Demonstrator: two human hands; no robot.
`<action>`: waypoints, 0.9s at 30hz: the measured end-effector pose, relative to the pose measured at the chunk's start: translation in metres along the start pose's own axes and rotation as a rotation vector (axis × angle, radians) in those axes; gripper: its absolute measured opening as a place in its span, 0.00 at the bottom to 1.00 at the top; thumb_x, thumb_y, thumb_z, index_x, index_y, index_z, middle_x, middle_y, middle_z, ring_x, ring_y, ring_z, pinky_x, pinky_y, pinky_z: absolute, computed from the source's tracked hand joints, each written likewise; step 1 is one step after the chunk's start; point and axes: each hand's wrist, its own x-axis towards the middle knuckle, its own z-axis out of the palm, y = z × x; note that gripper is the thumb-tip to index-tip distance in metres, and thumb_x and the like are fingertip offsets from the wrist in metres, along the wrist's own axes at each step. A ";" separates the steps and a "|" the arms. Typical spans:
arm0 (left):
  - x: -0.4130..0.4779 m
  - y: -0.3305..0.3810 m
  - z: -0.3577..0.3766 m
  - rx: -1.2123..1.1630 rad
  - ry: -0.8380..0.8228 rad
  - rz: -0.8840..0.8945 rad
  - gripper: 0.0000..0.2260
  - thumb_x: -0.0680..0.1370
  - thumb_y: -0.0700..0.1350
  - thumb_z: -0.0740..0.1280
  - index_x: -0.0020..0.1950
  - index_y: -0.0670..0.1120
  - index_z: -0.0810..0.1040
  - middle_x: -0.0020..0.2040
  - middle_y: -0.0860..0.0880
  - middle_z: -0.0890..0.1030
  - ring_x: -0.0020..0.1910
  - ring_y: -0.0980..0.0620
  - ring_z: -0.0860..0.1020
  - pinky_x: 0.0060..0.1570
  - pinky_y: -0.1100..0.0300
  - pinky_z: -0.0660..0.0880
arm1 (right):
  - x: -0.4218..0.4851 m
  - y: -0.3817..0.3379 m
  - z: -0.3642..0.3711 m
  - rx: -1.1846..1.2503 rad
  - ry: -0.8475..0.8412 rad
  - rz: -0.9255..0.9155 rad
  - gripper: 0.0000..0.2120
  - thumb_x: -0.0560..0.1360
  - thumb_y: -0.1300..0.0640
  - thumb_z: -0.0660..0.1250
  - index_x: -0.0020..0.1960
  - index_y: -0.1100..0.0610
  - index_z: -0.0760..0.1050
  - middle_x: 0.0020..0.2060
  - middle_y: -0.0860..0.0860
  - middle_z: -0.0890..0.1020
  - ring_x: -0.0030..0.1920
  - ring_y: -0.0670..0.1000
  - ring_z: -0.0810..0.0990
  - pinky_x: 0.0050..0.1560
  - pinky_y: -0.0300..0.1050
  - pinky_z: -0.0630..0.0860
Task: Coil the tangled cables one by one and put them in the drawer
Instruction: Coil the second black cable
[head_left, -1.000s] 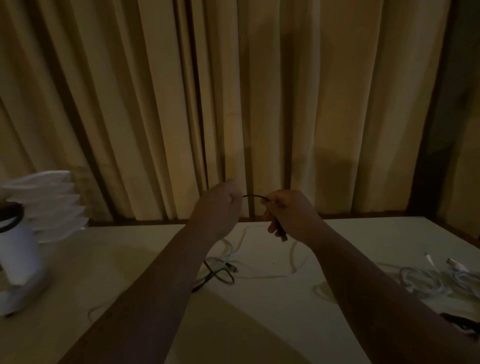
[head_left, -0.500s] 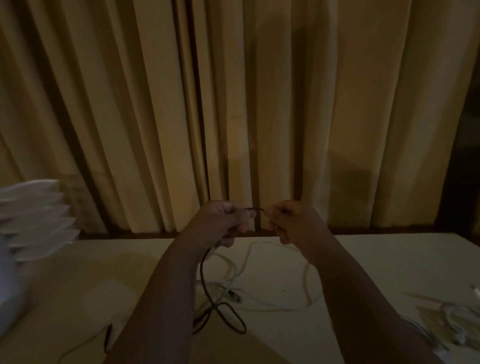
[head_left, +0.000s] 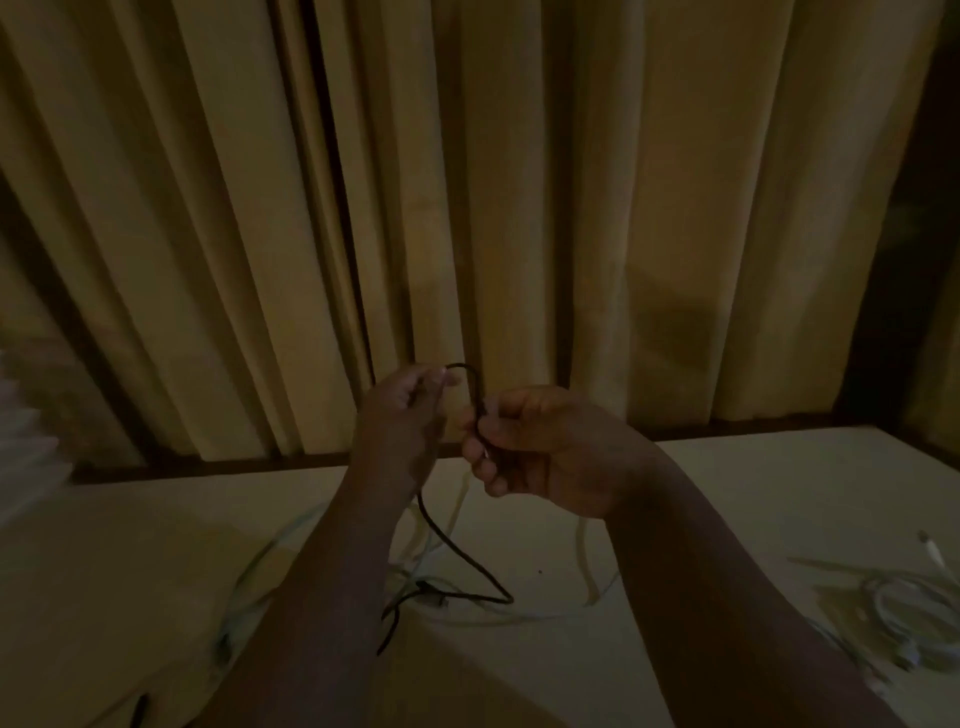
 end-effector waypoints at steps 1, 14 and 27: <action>-0.002 0.002 0.004 0.011 -0.070 -0.048 0.12 0.83 0.42 0.61 0.43 0.44 0.79 0.27 0.50 0.75 0.22 0.55 0.73 0.23 0.66 0.68 | 0.001 -0.002 0.001 0.024 0.007 -0.046 0.07 0.82 0.64 0.60 0.53 0.62 0.77 0.43 0.55 0.81 0.41 0.50 0.79 0.42 0.43 0.78; -0.028 0.012 0.032 0.038 -0.509 -0.247 0.13 0.85 0.47 0.60 0.47 0.48 0.81 0.29 0.46 0.68 0.22 0.52 0.62 0.24 0.64 0.62 | 0.004 -0.014 -0.005 -0.010 0.624 -0.503 0.09 0.82 0.68 0.60 0.51 0.63 0.79 0.49 0.57 0.86 0.53 0.54 0.86 0.56 0.48 0.82; -0.033 0.042 -0.002 0.016 -0.711 -0.278 0.11 0.85 0.46 0.61 0.57 0.41 0.79 0.29 0.51 0.68 0.24 0.53 0.68 0.29 0.56 0.76 | -0.001 -0.008 -0.015 -0.999 0.784 -0.272 0.11 0.83 0.64 0.58 0.49 0.52 0.77 0.41 0.46 0.80 0.43 0.44 0.80 0.42 0.40 0.79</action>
